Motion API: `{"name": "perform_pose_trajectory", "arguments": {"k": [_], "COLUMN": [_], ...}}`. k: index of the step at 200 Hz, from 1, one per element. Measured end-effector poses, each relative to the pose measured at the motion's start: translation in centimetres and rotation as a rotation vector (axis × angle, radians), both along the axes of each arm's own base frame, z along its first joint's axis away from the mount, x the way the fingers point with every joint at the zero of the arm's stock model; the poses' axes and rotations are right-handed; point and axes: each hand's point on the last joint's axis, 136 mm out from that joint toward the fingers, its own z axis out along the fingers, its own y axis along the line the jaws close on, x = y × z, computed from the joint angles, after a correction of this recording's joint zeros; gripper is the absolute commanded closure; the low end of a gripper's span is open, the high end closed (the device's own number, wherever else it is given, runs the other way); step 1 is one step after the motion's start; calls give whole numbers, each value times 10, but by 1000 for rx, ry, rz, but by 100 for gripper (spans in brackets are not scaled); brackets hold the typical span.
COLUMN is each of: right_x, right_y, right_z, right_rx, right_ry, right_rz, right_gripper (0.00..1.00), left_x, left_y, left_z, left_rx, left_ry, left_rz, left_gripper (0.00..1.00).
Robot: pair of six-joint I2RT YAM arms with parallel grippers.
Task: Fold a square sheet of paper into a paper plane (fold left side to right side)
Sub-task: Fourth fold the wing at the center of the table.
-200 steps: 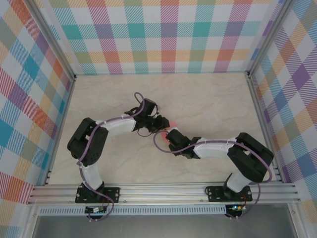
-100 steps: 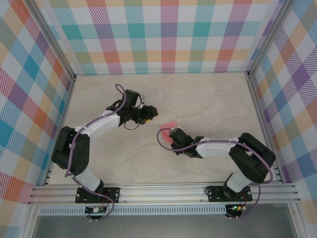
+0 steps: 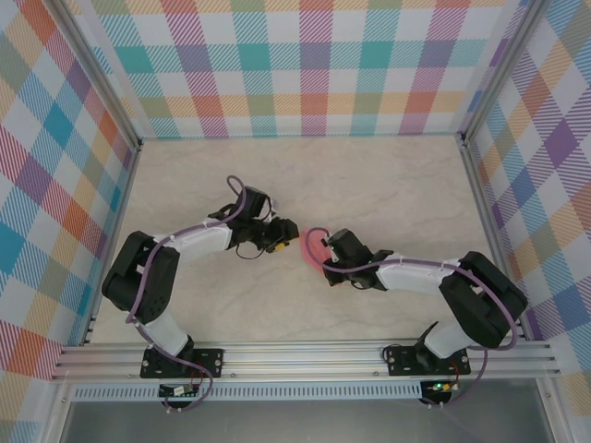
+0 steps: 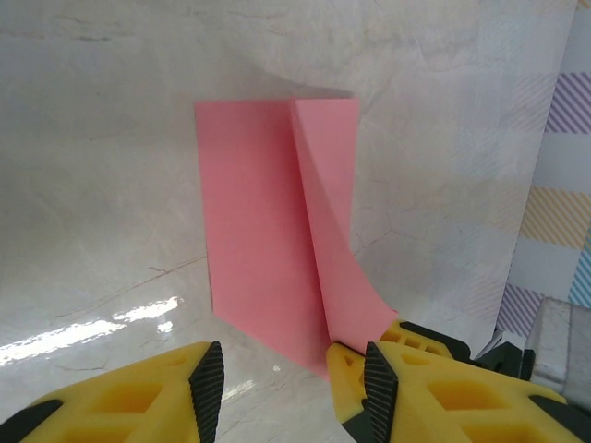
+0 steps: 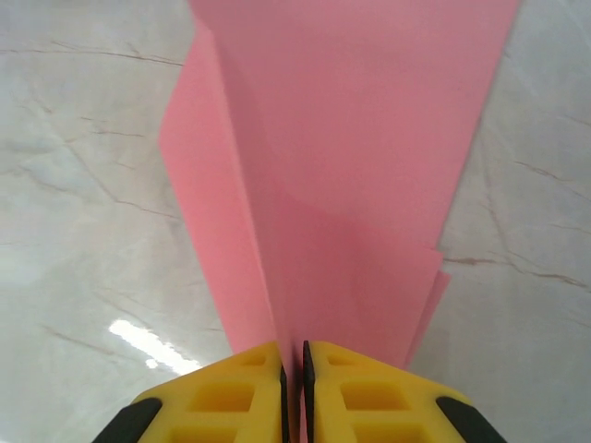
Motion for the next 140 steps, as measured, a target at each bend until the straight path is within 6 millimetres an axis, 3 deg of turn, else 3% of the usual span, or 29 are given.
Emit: {"name": "perform_pose_trajectory", "arguments": {"k": [44,99,140], "right_x": [10,9,10], "right_y": [15,20,21], "right_z": [11,-1,0], "right_rx": [83,135,187], "right_ry": [66,173,216], "right_rz": [5,1,-11], "right_gripper": [87,87,87], "left_x": [1,-8,-4], "left_y": [-11,-30,-38], "left_z": [2,-25,-30], "left_rx": [-27,-18,-24], "left_ry": [-17,38,49], "left_rz": [-12,-51,-52], "left_gripper": [57,57,58]}}
